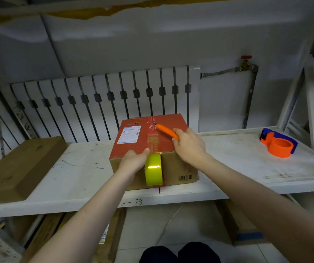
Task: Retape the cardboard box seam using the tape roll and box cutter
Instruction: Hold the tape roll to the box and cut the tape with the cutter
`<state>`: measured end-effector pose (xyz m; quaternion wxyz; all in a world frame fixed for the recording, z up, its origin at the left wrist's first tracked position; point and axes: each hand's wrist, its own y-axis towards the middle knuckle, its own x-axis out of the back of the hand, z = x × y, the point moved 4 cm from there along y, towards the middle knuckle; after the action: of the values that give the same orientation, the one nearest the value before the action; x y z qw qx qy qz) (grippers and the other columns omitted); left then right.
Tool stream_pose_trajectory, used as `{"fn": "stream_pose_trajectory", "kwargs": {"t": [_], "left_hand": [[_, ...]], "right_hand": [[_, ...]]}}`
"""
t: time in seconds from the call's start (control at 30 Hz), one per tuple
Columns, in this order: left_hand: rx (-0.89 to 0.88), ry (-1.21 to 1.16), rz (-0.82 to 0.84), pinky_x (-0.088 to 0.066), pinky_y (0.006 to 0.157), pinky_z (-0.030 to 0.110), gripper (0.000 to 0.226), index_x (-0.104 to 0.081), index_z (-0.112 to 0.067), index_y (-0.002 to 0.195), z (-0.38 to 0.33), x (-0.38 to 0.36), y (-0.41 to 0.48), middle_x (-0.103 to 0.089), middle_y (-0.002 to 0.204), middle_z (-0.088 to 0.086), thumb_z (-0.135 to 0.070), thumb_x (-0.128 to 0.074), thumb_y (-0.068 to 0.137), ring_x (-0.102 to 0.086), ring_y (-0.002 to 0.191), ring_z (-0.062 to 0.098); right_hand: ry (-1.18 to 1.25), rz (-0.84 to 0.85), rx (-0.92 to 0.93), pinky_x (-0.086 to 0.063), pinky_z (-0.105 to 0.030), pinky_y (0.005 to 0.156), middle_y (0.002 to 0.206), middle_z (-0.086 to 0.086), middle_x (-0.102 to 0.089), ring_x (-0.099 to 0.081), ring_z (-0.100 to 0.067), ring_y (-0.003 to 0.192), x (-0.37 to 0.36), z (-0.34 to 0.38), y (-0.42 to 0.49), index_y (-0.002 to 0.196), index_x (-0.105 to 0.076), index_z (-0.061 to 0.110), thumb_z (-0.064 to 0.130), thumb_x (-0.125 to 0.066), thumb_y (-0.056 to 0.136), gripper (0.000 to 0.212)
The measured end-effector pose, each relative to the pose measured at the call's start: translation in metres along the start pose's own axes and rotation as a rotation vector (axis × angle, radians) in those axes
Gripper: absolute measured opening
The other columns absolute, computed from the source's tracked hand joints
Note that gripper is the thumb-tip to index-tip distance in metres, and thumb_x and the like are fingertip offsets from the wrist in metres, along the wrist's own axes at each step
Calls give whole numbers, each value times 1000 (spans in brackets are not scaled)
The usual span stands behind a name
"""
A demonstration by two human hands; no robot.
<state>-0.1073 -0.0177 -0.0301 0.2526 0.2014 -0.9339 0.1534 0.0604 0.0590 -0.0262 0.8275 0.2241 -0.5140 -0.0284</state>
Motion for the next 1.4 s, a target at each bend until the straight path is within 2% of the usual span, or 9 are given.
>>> {"fn": "stream_pose_trajectory", "kwargs": {"t": [0.2,0.3,0.37,0.43,0.57,0.83,1.03,1.27,1.4], "left_hand": [[117,-478,122,-36,110,46,65,-38,-12,140,6,-23,-3,-48,141,8,-40,-61,85,-45,130,31],[167,-559,180,-55,84,46,59,-49,-9,129,11,-33,-2,-67,108,16,-35,-63,78,-67,93,34],[160,-588,211,-57,56,35,42,-53,-2,122,9,-36,-5,-68,76,18,-27,-55,88,-66,55,30],[155,-606,203,-54,50,32,32,-53,-1,115,8,-37,-8,-65,64,17,-23,-52,92,-60,42,27],[95,-587,161,-54,47,31,12,-51,-11,89,9,-37,-13,-62,67,17,-22,-52,94,-58,47,27],[25,-551,80,-53,57,36,17,-56,-12,87,18,-41,-21,-65,64,16,-28,-56,92,-60,49,30],[42,-562,64,-36,26,14,21,-51,-7,77,27,-42,-25,-56,35,0,-20,-55,94,-49,23,5],[80,-567,40,-45,32,16,21,-46,-11,80,36,-51,-12,-58,76,8,-26,-55,93,-55,28,10],[54,-536,-59,-50,59,21,40,-42,-6,116,40,-52,-7,-59,107,9,-30,-60,89,-60,70,18]], "right_hand": [[-92,-17,21,-46,-41,82,120,-15,-51,-54,-31,103,-14,-1,-2,138,-39,15,34,-42,97,46],[-20,-9,27,-49,-41,81,115,-14,-53,-55,-29,99,-15,3,-1,125,-49,8,34,-42,97,39],[65,22,51,-51,-41,78,113,-12,-53,-56,-28,95,-16,9,0,122,-50,8,35,-41,97,37],[124,64,83,-51,-41,78,113,-11,-52,-57,-27,94,-18,15,1,125,-49,9,33,-42,97,38],[119,108,108,-48,-41,85,114,-11,-52,-53,-27,100,-25,20,3,124,-51,10,30,-47,96,35],[-15,188,142,-44,-44,94,123,-11,-49,-46,-29,114,-31,22,7,126,-48,11,35,-52,93,42],[-45,133,140,-45,-41,88,122,-9,-50,-46,-26,111,-34,24,7,126,-48,11,35,-50,94,41],[-53,107,138,-46,-39,90,123,-8,-51,-47,-24,110,-37,23,11,129,-47,12,36,-48,95,42],[-41,108,135,-46,-40,92,124,-8,-51,-47,-25,112,-37,22,12,130,-46,12,35,-48,95,43]]}}
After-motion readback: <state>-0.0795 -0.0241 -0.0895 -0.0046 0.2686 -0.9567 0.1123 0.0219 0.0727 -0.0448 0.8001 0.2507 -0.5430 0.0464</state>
